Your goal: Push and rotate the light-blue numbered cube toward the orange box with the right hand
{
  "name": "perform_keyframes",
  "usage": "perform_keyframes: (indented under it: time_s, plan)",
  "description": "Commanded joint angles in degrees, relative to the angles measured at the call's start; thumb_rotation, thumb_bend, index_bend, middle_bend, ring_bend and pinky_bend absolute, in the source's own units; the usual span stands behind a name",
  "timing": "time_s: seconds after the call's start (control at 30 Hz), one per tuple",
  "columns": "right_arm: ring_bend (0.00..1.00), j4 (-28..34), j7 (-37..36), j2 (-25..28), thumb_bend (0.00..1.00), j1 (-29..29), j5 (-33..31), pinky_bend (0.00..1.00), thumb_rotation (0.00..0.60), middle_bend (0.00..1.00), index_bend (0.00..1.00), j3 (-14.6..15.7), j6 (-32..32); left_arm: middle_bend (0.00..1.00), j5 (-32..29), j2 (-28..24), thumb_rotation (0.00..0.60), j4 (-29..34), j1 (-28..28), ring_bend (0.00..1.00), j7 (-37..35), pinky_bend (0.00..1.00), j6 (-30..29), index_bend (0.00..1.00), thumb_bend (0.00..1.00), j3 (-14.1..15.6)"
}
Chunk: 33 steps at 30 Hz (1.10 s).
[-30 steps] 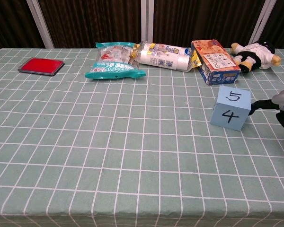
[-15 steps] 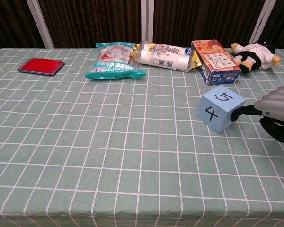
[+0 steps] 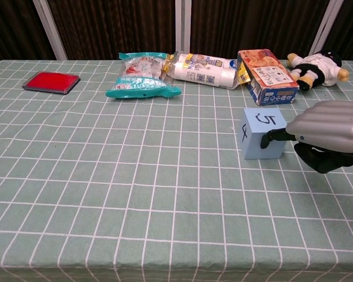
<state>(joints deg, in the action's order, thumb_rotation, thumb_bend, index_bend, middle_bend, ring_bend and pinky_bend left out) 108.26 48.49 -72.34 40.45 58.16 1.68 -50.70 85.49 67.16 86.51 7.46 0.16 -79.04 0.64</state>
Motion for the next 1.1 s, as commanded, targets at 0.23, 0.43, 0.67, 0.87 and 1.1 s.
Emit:
perform_keyframes:
  time_s: [0.23, 0.43, 0.67, 0.87, 1.1]
  plan:
    - [0.80, -0.5, 4.7, -2.3, 1.00, 6.3, -8.3, 0.69, 0.600, 0.91, 0.17, -2.0, 0.5, 0.00, 0.2, -0.1, 0.592, -0.4, -0.1, 0.00, -0.7, 0.07, 0.0, 0.08, 0.07, 0.1]
    - [0.80, -2.1, 6.2, -3.4, 1.00, 10.4, -14.1, 0.69, 0.600, 0.91, 0.17, -2.7, 0.8, 0.00, 0.0, -0.4, 0.595, -0.5, -0.2, 0.00, -1.1, 0.07, 0.0, 0.08, 0.07, 0.0]
    - [0.80, -5.1, 6.3, -5.0, 1.00, 14.1, -19.3, 0.69, 0.600, 0.91, 0.17, -2.7, 1.3, 0.00, 0.1, -0.6, 0.596, -0.5, 0.0, 0.00, -1.1, 0.07, 0.4, 0.08, 0.07, 0.1]
    - [0.80, -7.6, 4.4, -5.2, 1.00, 16.5, -22.2, 0.70, 0.600, 0.91, 0.17, -3.1, 2.1, 0.00, 0.0, -0.4, 0.594, -0.4, 0.2, 0.00, -0.9, 0.07, 0.6, 0.08, 0.07, -0.1]
    - [0.80, -9.9, 3.2, -5.6, 1.00, 18.9, -24.7, 0.70, 0.600, 0.91, 0.17, -2.6, 2.7, 0.00, 0.4, 0.0, 0.593, 0.0, 1.1, 0.00, -0.3, 0.07, 1.2, 0.08, 0.07, -0.4]
